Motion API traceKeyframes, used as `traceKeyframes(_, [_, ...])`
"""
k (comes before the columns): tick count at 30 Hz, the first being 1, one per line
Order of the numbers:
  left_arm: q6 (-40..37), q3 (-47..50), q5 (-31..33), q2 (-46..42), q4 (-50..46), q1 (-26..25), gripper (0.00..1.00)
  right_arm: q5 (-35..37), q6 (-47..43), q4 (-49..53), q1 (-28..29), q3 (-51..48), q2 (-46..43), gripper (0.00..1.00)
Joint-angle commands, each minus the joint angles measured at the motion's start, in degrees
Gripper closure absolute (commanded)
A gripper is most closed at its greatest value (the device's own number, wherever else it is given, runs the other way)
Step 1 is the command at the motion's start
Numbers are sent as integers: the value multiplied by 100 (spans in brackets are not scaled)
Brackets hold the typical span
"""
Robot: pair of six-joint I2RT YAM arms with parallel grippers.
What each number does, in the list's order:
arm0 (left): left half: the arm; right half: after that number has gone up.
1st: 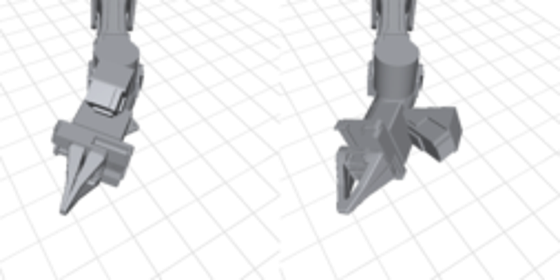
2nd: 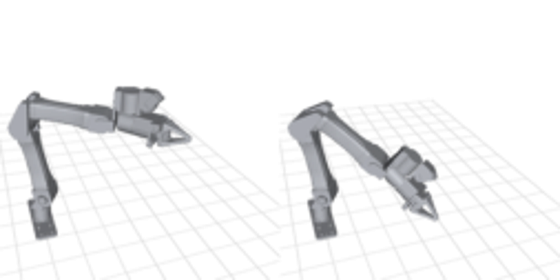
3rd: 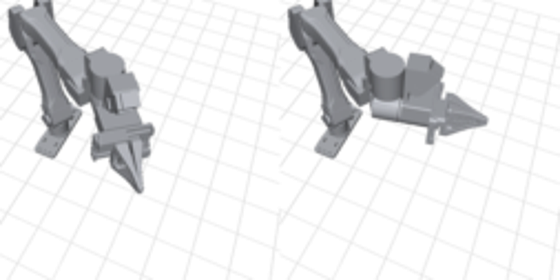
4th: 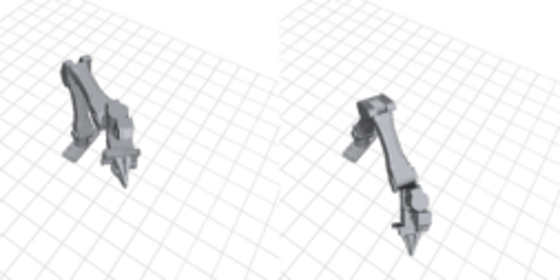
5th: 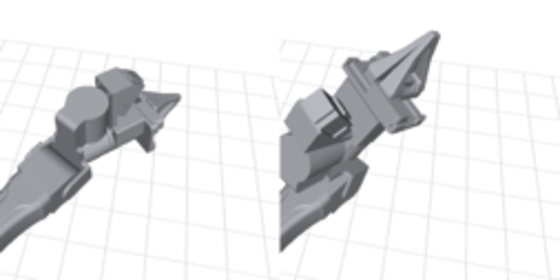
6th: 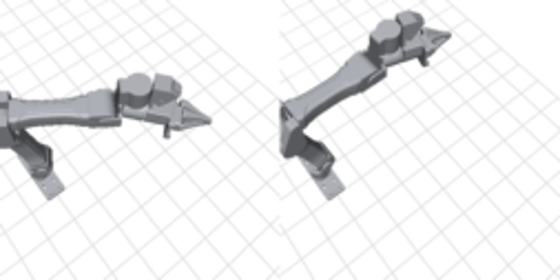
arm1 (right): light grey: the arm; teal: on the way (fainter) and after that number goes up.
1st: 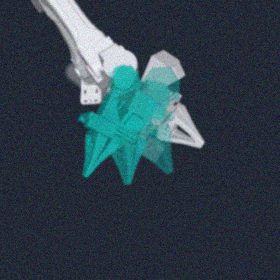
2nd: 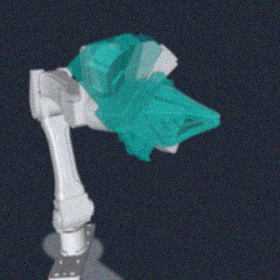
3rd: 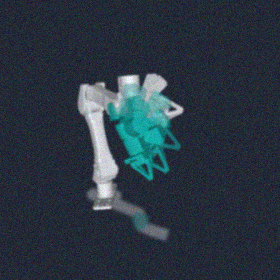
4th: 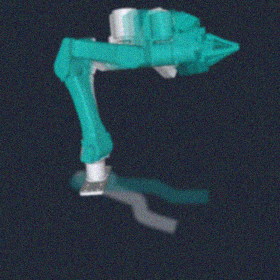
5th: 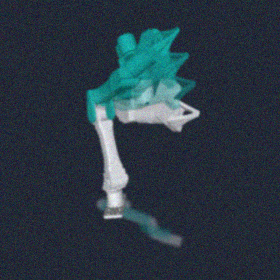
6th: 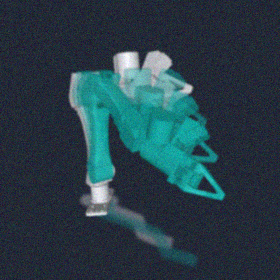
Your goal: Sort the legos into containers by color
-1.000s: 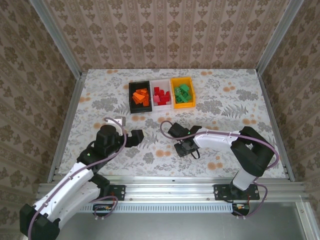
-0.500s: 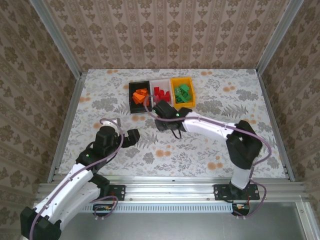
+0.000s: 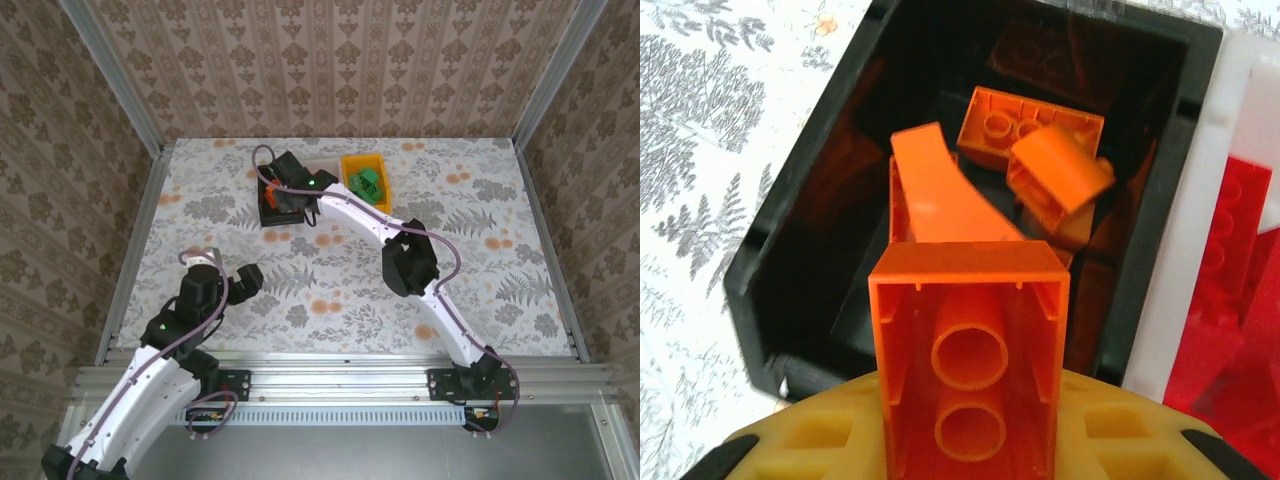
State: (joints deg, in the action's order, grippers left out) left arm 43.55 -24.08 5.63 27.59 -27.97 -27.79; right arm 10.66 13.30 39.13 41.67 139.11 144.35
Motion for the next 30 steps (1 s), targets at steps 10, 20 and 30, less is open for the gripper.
traceKeyframes(10, [45,-16,-176,-254,-492,134,0,-16,-409,797,-14,1089,328,39])
traceKeyframes(20, [-597,-903,220,168,-601,134,0,-90,-392,-452,187,-1703,-2332,34])
traceKeyframes(30, [-418,-1058,1498,44,500,103,0,841,-528,-3656,686,-7477,-7053,0])
